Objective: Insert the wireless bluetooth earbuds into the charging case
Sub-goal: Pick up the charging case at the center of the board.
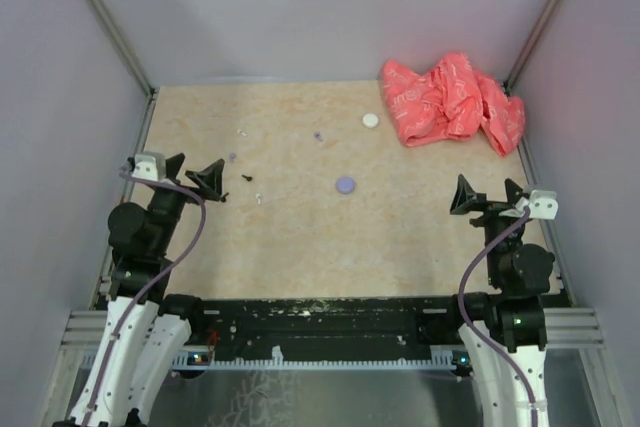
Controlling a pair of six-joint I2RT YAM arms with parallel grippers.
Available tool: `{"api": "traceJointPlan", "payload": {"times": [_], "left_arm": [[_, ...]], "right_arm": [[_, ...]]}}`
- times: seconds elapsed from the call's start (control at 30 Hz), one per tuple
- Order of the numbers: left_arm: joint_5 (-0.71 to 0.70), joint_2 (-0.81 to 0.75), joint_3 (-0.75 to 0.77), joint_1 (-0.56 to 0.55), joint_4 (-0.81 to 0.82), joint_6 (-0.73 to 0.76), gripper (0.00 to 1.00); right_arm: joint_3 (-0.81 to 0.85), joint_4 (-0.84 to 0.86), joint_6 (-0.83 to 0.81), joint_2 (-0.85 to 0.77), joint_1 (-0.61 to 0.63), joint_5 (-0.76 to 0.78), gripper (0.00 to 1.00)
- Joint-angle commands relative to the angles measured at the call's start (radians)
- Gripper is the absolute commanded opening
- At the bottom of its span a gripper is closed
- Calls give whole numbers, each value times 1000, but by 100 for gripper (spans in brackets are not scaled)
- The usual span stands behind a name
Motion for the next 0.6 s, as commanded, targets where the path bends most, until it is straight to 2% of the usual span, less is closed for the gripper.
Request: {"api": "traceJointPlan", "payload": {"times": [0.0,0.33,0.57], "left_arm": [[32,-13,-13,7,35,-1,100],[76,24,2,7,-6,-28,100],[90,100,70,7,-148,-46,100]], "right_arm": [[17,58,-9,13,7,-16,98],[96,31,64,205,7,-170,98],[122,93,150,439,7,-398,98]]}}
